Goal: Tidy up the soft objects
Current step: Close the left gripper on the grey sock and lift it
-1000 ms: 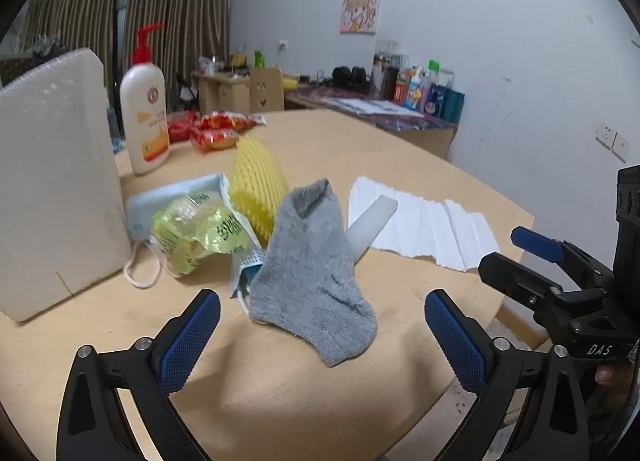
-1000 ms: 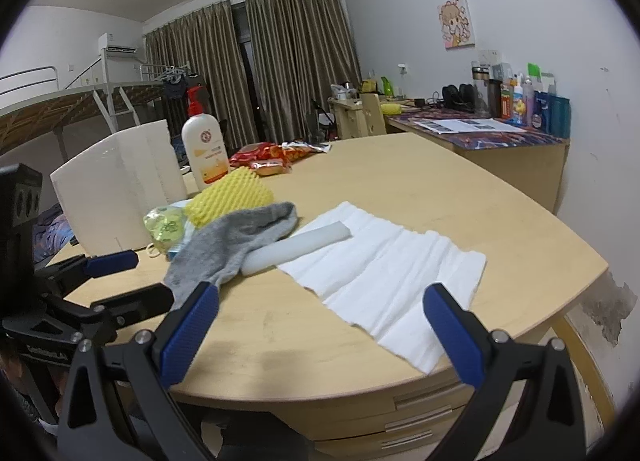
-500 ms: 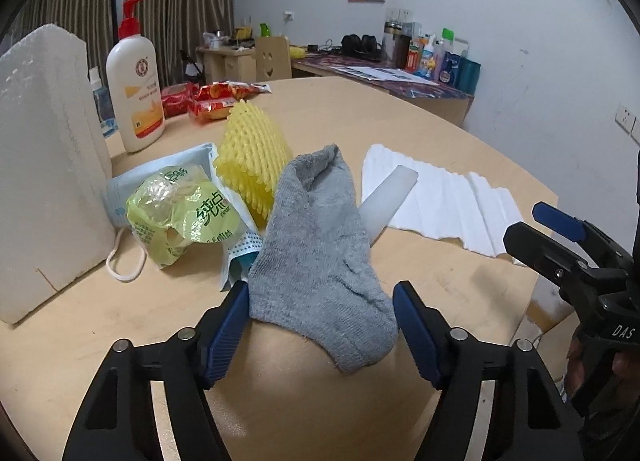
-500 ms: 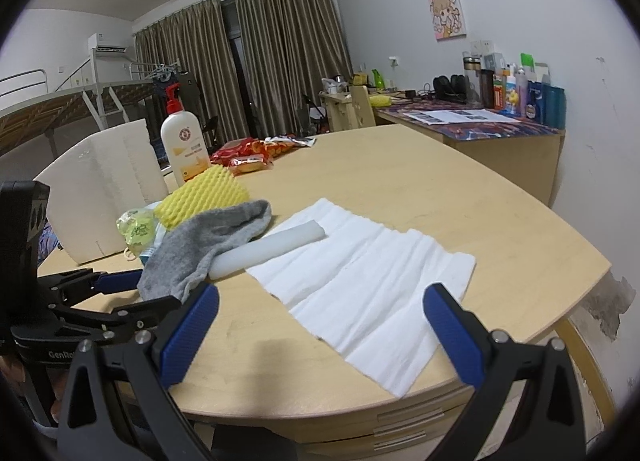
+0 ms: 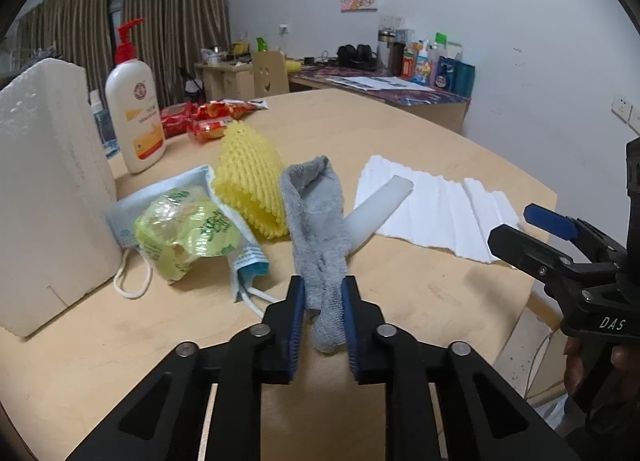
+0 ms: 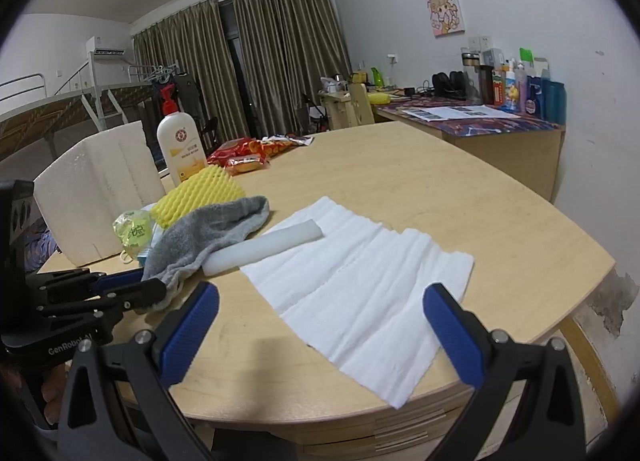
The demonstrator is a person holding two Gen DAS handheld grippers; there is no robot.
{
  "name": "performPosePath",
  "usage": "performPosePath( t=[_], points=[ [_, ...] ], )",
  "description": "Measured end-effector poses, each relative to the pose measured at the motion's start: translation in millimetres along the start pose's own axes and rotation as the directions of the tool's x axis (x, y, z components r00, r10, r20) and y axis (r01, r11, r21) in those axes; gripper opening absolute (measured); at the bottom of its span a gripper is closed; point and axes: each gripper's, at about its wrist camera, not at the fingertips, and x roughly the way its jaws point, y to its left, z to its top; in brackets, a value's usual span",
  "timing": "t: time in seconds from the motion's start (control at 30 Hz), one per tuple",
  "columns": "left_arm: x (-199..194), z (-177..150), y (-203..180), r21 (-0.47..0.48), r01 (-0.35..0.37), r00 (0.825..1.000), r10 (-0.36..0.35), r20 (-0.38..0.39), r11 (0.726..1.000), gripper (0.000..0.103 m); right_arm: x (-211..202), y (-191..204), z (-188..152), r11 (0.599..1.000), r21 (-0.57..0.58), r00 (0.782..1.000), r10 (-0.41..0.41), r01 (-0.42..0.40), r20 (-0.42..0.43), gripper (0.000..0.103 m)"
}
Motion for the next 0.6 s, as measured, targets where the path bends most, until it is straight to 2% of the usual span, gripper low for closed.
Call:
performPosePath(
  t=[0.3,0.4,0.6],
  points=[
    [6.0,4.8,-5.9,0.018,-0.006,1.000,0.006,0.007,1.000,0.018,-1.9,0.1,-0.8,1.000,0.003,1.000,-0.001,0.001,0.002,0.103],
    [4.8,5.0,-3.8,0.014,0.016,1.000,-0.016,0.013,1.000,0.016,-0.7,-0.7,-1.5,1.000,0.004,1.000,-0.005,0.005,-0.004,0.103],
    [-11.2,9.1,1.9,0.012,0.038,0.997,-0.039,0.073,0.999,0.016,5.4,-4.3,-0.5,1.000,-0.005,0.999,-0.029,0.028,-0.025,0.103]
  ],
)
